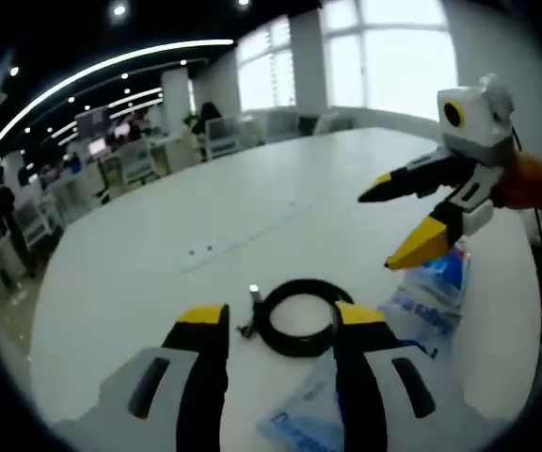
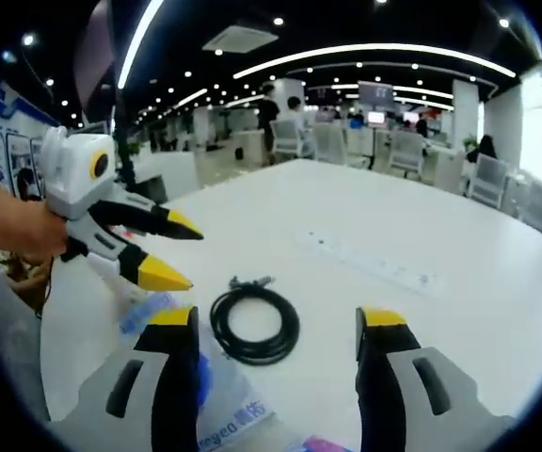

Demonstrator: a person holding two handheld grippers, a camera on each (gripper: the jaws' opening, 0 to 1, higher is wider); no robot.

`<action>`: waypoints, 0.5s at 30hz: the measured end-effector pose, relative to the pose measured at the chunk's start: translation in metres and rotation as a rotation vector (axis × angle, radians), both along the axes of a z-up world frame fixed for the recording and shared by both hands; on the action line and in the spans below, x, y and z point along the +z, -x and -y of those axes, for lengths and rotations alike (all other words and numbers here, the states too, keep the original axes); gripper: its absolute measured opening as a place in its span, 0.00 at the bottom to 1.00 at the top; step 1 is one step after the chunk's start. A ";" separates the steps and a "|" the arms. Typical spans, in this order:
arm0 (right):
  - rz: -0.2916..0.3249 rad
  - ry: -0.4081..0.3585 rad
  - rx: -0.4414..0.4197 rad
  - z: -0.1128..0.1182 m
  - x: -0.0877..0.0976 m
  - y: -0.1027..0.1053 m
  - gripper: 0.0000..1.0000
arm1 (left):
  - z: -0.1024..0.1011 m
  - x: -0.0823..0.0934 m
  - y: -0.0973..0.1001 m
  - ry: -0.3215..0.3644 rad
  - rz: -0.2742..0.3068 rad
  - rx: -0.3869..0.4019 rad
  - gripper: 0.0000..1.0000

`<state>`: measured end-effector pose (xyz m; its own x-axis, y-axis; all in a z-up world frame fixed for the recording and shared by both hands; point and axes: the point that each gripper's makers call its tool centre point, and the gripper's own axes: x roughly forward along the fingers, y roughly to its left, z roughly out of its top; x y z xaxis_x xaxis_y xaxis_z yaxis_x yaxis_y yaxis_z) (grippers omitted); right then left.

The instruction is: Arrange the tabletop items into an orderly group along one side of the table until the central work area is clear of visible clutter.

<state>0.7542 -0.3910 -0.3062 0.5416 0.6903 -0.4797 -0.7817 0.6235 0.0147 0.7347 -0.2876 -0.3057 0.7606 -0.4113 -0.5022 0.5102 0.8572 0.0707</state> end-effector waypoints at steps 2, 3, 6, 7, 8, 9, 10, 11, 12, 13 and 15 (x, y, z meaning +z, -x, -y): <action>-0.007 -0.005 -0.007 -0.001 -0.004 -0.004 0.65 | 0.002 -0.003 -0.005 -0.001 -0.006 -0.006 0.39; -0.018 -0.008 -0.012 -0.002 -0.007 -0.006 0.65 | 0.003 -0.005 -0.008 -0.015 -0.006 -0.015 0.39; -0.028 0.001 -0.024 -0.003 -0.015 -0.011 0.63 | 0.004 -0.012 -0.015 -0.041 -0.017 -0.028 0.38; -0.036 0.002 -0.030 -0.003 -0.019 -0.012 0.63 | 0.004 -0.013 -0.018 -0.039 -0.026 -0.027 0.37; -0.042 0.000 -0.031 -0.004 -0.020 -0.012 0.62 | 0.004 -0.014 -0.020 -0.040 -0.029 -0.028 0.37; -0.046 0.001 -0.035 -0.005 -0.023 -0.014 0.62 | 0.005 -0.015 -0.021 -0.041 -0.032 -0.028 0.37; -0.049 0.004 -0.038 -0.005 -0.026 -0.015 0.61 | 0.005 -0.018 -0.024 -0.046 -0.042 -0.031 0.37; -0.052 0.006 -0.042 -0.005 -0.028 -0.016 0.61 | 0.005 -0.021 -0.025 -0.052 -0.050 -0.032 0.37; -0.056 0.006 -0.045 -0.005 -0.030 -0.017 0.60 | 0.005 -0.024 -0.027 -0.054 -0.054 -0.034 0.37; -0.061 0.009 -0.050 -0.005 -0.033 -0.019 0.60 | 0.004 -0.027 -0.028 -0.059 -0.061 -0.033 0.37; -0.061 0.021 -0.052 -0.006 -0.037 -0.020 0.58 | 0.003 -0.033 -0.031 -0.064 -0.076 -0.030 0.36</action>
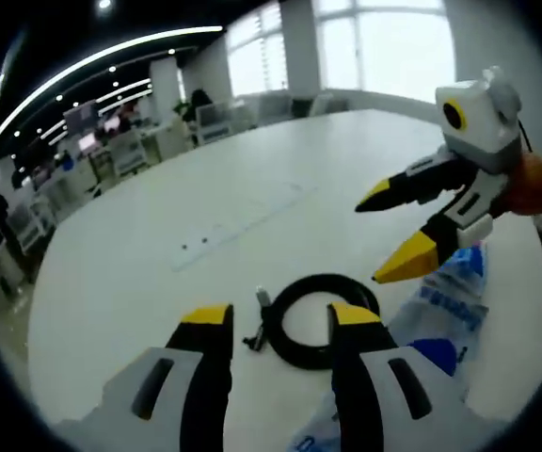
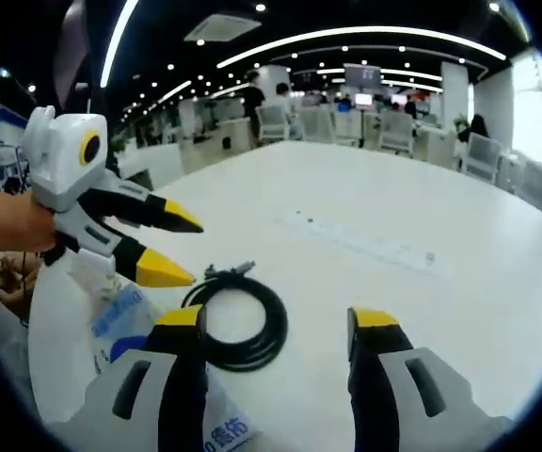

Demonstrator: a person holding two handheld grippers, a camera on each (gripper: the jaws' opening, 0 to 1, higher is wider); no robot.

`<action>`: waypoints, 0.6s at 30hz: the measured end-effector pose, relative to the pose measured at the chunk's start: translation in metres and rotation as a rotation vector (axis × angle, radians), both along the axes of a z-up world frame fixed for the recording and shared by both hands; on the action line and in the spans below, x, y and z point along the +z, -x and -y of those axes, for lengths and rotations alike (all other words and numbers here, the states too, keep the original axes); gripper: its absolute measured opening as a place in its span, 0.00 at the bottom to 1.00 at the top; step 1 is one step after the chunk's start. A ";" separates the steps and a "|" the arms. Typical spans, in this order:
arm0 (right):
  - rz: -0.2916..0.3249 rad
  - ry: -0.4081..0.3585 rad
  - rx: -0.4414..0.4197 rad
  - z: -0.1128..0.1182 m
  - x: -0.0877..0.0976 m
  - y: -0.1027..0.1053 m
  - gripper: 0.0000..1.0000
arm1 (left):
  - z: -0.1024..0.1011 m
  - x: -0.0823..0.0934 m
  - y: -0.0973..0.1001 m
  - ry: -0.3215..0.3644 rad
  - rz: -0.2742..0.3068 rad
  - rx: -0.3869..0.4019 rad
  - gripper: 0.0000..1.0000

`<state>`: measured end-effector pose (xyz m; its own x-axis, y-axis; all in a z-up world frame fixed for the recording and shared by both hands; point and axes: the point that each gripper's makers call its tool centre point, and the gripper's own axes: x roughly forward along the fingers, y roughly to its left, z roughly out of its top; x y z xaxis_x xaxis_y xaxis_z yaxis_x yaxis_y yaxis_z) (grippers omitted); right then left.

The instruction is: Arrange the tabletop items into an orderly group along one side of the table until the central work area is clear of visible clutter.

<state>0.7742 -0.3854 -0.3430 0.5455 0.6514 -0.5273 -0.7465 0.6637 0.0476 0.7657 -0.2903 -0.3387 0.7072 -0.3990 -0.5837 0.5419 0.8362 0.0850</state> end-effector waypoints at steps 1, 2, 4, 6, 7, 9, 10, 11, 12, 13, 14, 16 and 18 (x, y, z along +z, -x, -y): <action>0.000 0.007 0.000 0.000 -0.002 -0.001 0.58 | 0.000 -0.002 -0.001 -0.001 -0.007 0.001 0.35; -0.002 0.010 -0.001 -0.001 -0.005 -0.002 0.57 | 0.000 -0.006 -0.002 -0.005 -0.016 -0.001 0.34; -0.008 0.014 -0.003 -0.002 -0.008 -0.003 0.56 | 0.002 -0.012 -0.003 -0.010 -0.027 -0.008 0.32; -0.016 0.019 -0.008 -0.004 -0.013 -0.006 0.55 | 0.002 -0.015 -0.005 -0.030 -0.024 -0.006 0.31; -0.021 0.021 -0.010 -0.005 -0.016 -0.007 0.54 | 0.002 -0.017 -0.006 -0.034 -0.029 -0.009 0.31; -0.027 0.028 -0.016 -0.007 -0.020 -0.007 0.51 | 0.004 -0.022 -0.008 -0.036 -0.039 -0.010 0.30; -0.028 0.031 -0.017 -0.008 -0.022 -0.008 0.50 | 0.004 -0.023 -0.009 -0.036 -0.041 -0.011 0.30; -0.032 0.033 -0.021 -0.008 -0.023 -0.008 0.50 | 0.005 -0.025 -0.010 -0.034 -0.043 -0.011 0.30; -0.043 0.025 -0.027 -0.010 -0.026 -0.008 0.50 | 0.005 -0.027 -0.011 -0.036 -0.046 -0.011 0.30; -0.050 0.021 -0.028 -0.011 -0.027 -0.008 0.50 | 0.005 -0.029 -0.012 -0.035 -0.046 -0.011 0.30; -0.050 0.024 -0.026 -0.013 -0.029 -0.008 0.48 | 0.005 -0.030 -0.013 -0.037 -0.048 -0.011 0.30; -0.055 0.038 -0.025 -0.016 -0.033 -0.007 0.46 | 0.005 -0.034 -0.014 -0.040 -0.059 -0.011 0.30; -0.060 0.039 -0.025 -0.018 -0.035 -0.006 0.43 | 0.005 -0.035 -0.015 -0.047 -0.061 -0.012 0.29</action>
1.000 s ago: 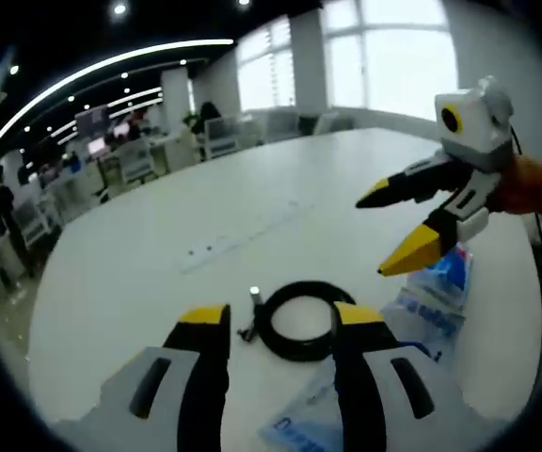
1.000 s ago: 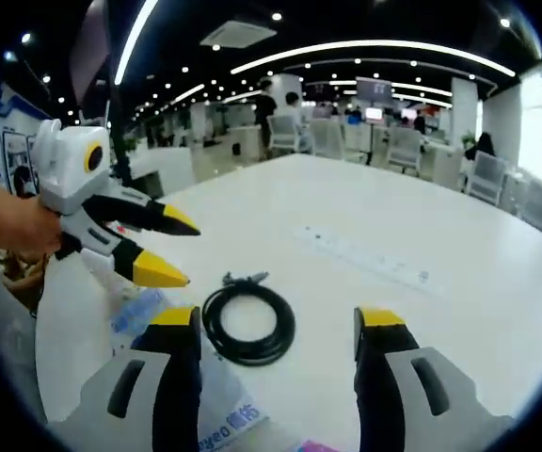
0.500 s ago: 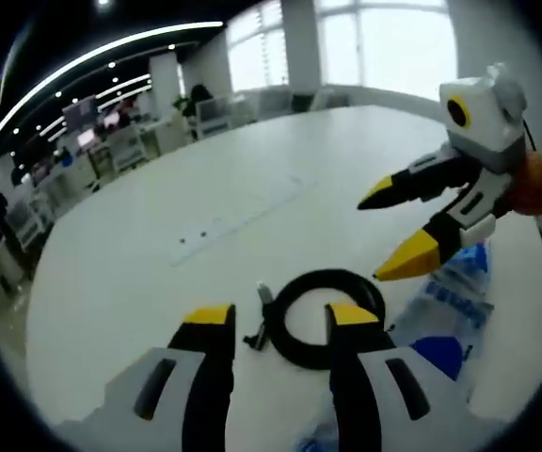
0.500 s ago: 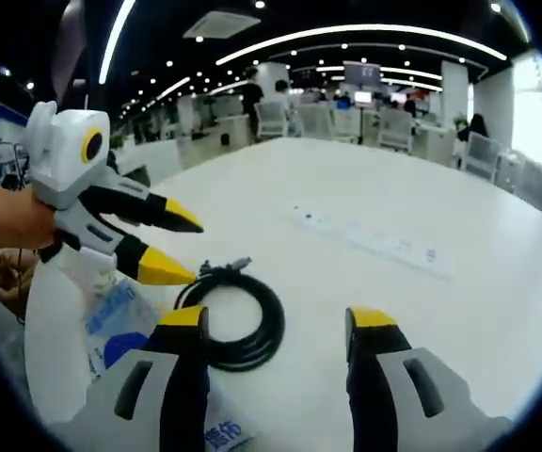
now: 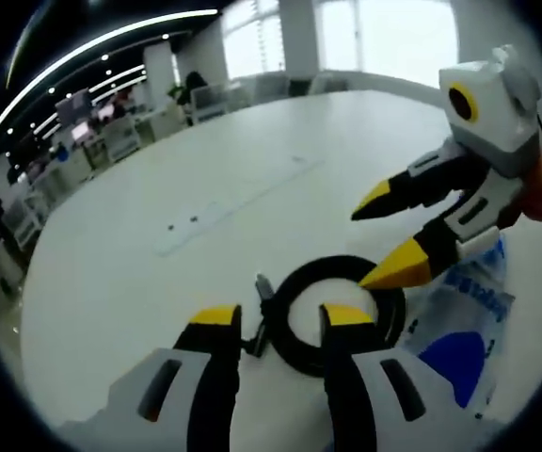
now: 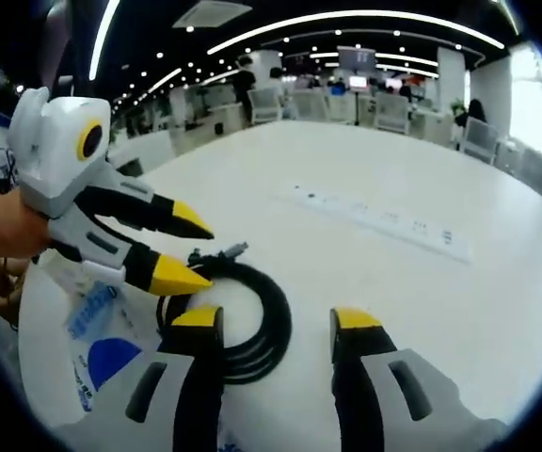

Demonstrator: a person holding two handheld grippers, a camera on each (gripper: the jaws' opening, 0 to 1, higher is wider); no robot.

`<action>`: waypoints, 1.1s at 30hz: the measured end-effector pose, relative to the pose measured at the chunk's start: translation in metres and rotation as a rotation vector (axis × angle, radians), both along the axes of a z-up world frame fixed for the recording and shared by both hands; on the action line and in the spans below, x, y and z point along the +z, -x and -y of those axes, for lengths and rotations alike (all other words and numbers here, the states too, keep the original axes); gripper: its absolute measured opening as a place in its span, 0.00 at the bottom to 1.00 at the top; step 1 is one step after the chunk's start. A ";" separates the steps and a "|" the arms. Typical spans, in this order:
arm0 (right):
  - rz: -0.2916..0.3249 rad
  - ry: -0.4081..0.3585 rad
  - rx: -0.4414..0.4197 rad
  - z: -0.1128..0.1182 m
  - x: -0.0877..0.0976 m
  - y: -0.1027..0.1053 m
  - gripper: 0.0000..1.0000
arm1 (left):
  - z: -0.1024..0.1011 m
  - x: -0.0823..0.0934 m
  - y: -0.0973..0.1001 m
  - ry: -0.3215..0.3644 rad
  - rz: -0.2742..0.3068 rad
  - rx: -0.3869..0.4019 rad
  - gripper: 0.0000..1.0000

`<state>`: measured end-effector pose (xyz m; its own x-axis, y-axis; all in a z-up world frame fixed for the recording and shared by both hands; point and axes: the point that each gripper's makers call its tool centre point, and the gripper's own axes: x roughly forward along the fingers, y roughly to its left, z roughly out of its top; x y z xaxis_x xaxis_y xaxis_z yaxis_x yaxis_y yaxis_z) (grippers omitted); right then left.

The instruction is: Arrange the tabletop items into an orderly group along one side of the table until the central work area is clear of visible clutter.

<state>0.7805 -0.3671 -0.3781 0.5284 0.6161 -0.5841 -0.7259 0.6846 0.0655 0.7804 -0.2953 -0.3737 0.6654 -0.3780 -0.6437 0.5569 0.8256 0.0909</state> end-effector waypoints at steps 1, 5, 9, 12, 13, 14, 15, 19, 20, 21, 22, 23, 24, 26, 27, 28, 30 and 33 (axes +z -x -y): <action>-0.005 0.005 0.001 -0.002 -0.002 0.000 0.42 | 0.001 0.001 -0.001 0.002 0.001 -0.002 0.29; -0.008 0.021 0.002 -0.006 -0.007 0.000 0.40 | 0.006 0.000 -0.001 -0.006 -0.001 -0.015 0.28; -0.008 0.041 0.011 -0.008 -0.010 0.000 0.37 | 0.003 -0.005 0.000 -0.029 -0.013 -0.011 0.26; -0.014 0.049 0.008 -0.008 -0.014 0.000 0.36 | 0.001 -0.007 0.000 -0.035 -0.019 -0.005 0.25; -0.018 0.052 0.007 -0.008 -0.015 0.000 0.35 | 0.001 -0.008 0.000 -0.044 -0.020 -0.004 0.24; -0.020 0.055 0.005 -0.008 -0.017 0.000 0.35 | 0.000 -0.008 0.001 -0.049 -0.022 -0.004 0.24; -0.026 0.064 0.002 -0.008 -0.019 0.001 0.34 | 0.000 -0.010 0.001 -0.058 -0.023 -0.006 0.23; -0.024 0.083 -0.002 -0.006 -0.020 0.000 0.31 | 0.000 -0.012 0.000 -0.069 -0.027 -0.004 0.21; -0.025 0.085 -0.002 -0.006 -0.020 0.000 0.30 | -0.001 -0.012 0.000 -0.073 -0.024 -0.003 0.21; -0.025 0.086 -0.003 -0.006 -0.020 0.001 0.29 | 0.000 -0.012 -0.001 -0.071 -0.022 -0.002 0.20; -0.024 0.089 -0.005 -0.006 -0.020 0.001 0.29 | 0.000 -0.012 -0.001 -0.073 -0.022 0.000 0.20; -0.020 0.096 -0.007 -0.005 -0.020 0.000 0.28 | 0.000 -0.013 -0.001 -0.077 -0.023 -0.001 0.20; -0.019 0.100 -0.009 -0.005 -0.020 0.000 0.28 | 0.001 -0.015 -0.001 -0.081 -0.026 -0.003 0.18; -0.018 0.103 -0.013 -0.005 -0.020 0.000 0.27 | 0.002 -0.016 -0.001 -0.086 -0.028 -0.007 0.17; -0.017 0.106 -0.013 -0.005 -0.020 -0.001 0.26 | 0.002 -0.017 -0.001 -0.087 -0.030 -0.008 0.18; -0.015 0.110 -0.012 -0.005 -0.021 -0.001 0.25 | 0.002 -0.017 -0.001 -0.088 -0.031 -0.009 0.18; -0.010 0.115 -0.006 -0.007 -0.021 -0.001 0.23 | 0.003 -0.017 -0.002 -0.084 -0.031 -0.005 0.18; 0.000 0.125 -0.008 -0.008 -0.021 -0.002 0.22 | 0.003 -0.017 -0.002 -0.090 -0.027 -0.008 0.17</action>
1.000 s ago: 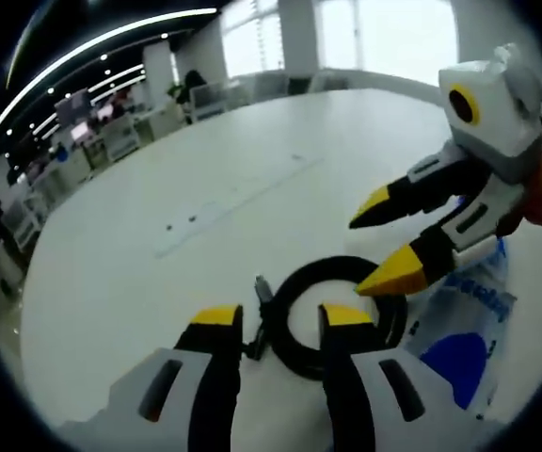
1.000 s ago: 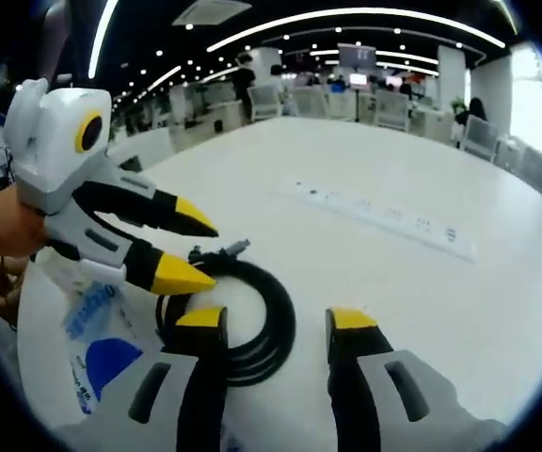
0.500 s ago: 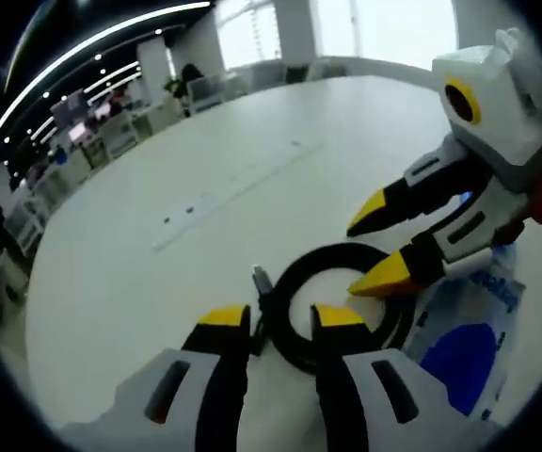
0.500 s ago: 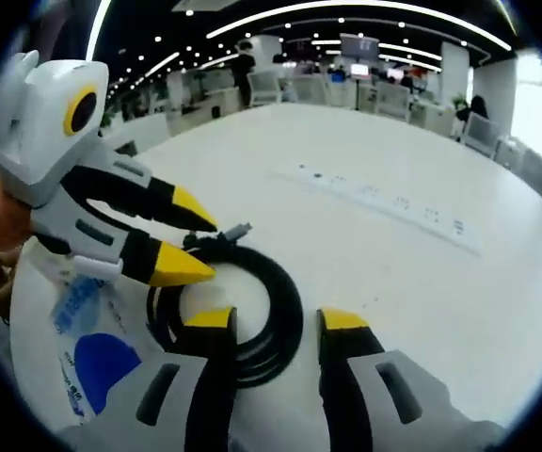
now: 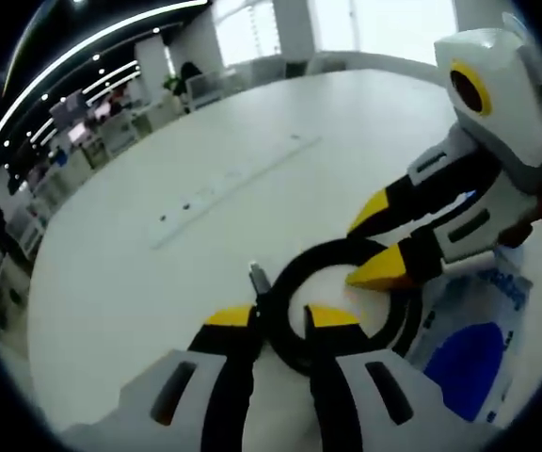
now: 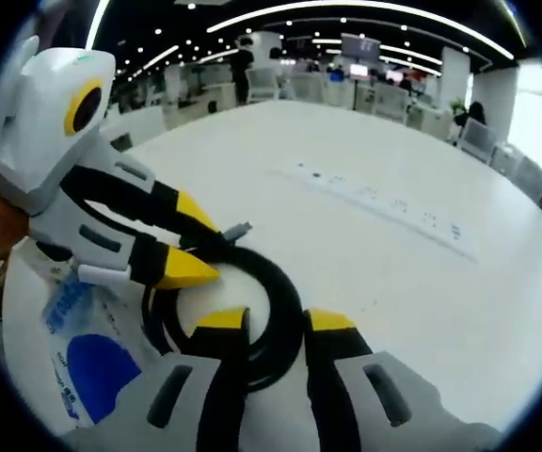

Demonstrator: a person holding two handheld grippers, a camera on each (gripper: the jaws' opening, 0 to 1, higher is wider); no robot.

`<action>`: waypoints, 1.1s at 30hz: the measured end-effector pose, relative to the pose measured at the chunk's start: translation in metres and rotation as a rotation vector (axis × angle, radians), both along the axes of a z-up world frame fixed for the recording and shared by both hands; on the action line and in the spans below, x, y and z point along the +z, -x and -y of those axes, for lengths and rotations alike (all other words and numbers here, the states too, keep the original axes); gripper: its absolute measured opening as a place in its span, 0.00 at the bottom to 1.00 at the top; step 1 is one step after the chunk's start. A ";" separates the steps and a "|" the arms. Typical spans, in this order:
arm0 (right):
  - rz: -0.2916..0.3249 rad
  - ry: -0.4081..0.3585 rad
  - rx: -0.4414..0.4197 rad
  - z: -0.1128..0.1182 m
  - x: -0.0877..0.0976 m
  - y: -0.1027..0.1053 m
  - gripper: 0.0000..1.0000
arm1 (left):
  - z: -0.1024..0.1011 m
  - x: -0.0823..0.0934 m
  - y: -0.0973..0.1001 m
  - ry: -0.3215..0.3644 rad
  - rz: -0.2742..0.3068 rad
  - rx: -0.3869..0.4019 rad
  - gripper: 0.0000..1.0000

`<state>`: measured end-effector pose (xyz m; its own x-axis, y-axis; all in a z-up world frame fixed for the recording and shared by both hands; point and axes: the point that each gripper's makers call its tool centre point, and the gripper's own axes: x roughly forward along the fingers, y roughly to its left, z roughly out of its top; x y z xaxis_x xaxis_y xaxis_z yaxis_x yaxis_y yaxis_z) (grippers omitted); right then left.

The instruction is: Arrange the tabletop items into an orderly group along one side of the table until the central work area is clear of visible clutter.

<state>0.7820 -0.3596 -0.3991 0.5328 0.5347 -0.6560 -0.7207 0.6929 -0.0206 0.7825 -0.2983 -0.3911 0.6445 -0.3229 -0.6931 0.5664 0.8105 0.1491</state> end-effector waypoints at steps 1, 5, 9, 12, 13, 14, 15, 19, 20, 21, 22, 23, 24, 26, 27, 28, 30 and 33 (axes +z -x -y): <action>0.004 0.006 0.001 0.000 0.000 0.000 0.22 | 0.000 0.000 0.000 -0.003 0.003 -0.002 0.16; 0.024 0.039 -0.003 0.003 -0.001 -0.003 0.15 | 0.000 0.001 -0.002 -0.003 0.012 0.005 0.13; 0.018 0.022 -0.018 0.005 0.000 -0.005 0.13 | -0.001 0.004 -0.004 0.007 0.021 0.013 0.10; 0.033 0.037 -0.017 0.004 0.001 -0.005 0.11 | 0.000 0.004 -0.005 0.008 0.025 0.017 0.09; 0.033 0.036 -0.019 0.004 0.002 -0.005 0.10 | 0.000 0.004 -0.005 0.010 0.024 0.021 0.09; 0.027 0.028 -0.030 0.005 0.003 -0.006 0.10 | -0.001 0.005 -0.005 0.013 0.026 0.024 0.09; 0.025 0.023 -0.031 0.005 0.003 -0.007 0.09 | -0.001 0.005 -0.005 0.015 0.026 0.026 0.09; 0.025 0.012 -0.031 0.007 0.006 -0.007 0.07 | -0.001 0.007 -0.005 0.017 0.027 0.030 0.08; 0.024 0.010 -0.031 0.007 0.006 -0.007 0.07 | -0.001 0.007 -0.005 0.017 0.027 0.031 0.08; 0.024 0.009 -0.032 0.006 0.007 -0.007 0.07 | -0.001 0.008 -0.005 0.019 0.028 0.035 0.08; 0.026 0.009 -0.032 0.007 0.007 -0.007 0.06 | -0.001 0.008 -0.005 0.018 0.028 0.037 0.08; 0.034 0.010 -0.034 0.007 0.009 -0.007 0.06 | -0.001 0.010 -0.005 0.021 0.033 0.040 0.08; 0.036 0.009 -0.035 0.007 0.010 -0.008 0.06 | 0.000 0.011 -0.005 0.022 0.036 0.040 0.08; 0.042 0.006 -0.036 0.008 0.013 -0.008 0.06 | 0.000 0.014 -0.005 0.028 0.042 0.042 0.08; 0.045 0.003 -0.037 0.008 0.015 -0.009 0.06 | -0.001 0.016 -0.005 0.029 0.045 0.043 0.08; 0.051 0.002 -0.036 0.007 0.017 -0.010 0.06 | -0.001 0.017 -0.006 0.032 0.047 0.046 0.08; 0.062 0.001 -0.036 0.007 0.021 -0.010 0.06 | -0.002 0.021 -0.007 0.040 0.054 0.053 0.08; 0.088 0.000 -0.034 0.007 0.029 -0.013 0.06 | -0.001 0.029 -0.007 0.045 0.078 0.058 0.08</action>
<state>0.7950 -0.3661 -0.3698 0.6065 0.5152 -0.6056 -0.6920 0.7171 -0.0831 0.7898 -0.2972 -0.3622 0.7147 -0.3133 -0.6253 0.5063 0.8486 0.1535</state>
